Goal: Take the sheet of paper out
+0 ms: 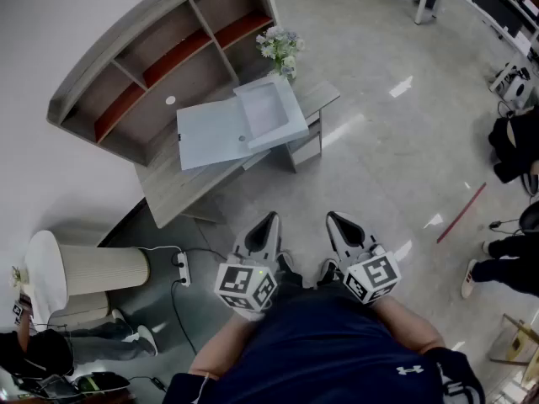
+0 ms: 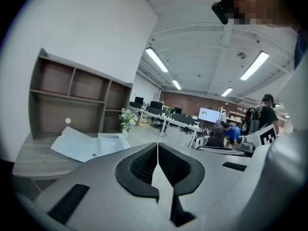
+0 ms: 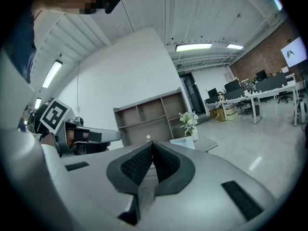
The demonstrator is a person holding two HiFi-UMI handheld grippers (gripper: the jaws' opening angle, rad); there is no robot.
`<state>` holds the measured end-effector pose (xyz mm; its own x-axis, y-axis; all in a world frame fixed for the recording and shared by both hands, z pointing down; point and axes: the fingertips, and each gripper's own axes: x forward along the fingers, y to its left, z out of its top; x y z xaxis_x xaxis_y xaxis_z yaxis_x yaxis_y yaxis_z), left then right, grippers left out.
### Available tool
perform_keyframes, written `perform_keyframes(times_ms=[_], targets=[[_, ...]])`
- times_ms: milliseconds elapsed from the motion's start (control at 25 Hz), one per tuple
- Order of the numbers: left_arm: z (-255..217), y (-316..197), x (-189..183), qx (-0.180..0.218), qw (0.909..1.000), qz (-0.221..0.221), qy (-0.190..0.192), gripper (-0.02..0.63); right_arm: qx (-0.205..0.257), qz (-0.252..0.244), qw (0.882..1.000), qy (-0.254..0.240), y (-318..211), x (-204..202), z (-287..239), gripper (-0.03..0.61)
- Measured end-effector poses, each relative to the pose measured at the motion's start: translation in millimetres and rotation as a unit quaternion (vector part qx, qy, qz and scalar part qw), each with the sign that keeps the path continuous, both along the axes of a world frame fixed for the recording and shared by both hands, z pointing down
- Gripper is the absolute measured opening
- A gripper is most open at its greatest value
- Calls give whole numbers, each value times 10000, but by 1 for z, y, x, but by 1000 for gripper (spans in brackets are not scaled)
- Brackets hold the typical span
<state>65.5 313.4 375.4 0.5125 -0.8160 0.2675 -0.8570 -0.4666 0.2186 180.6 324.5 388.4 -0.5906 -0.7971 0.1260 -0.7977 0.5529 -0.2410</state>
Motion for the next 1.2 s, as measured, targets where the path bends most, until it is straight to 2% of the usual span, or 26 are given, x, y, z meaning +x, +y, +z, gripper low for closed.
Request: perform_keyframes(times_ms=[400,680,1200], targets=[[-1,-7,-45,45,9998,51,188,20,78,-62,9997,237,-16,-52,-7,14],[9,-25,-67,-90,9993,176,314,20,-109,153,9996,191,-31,-70,0,14],[8,-57,-114,-62,9973,477,546,20,-155,610,9975,317,-58,-113,-3,14]])
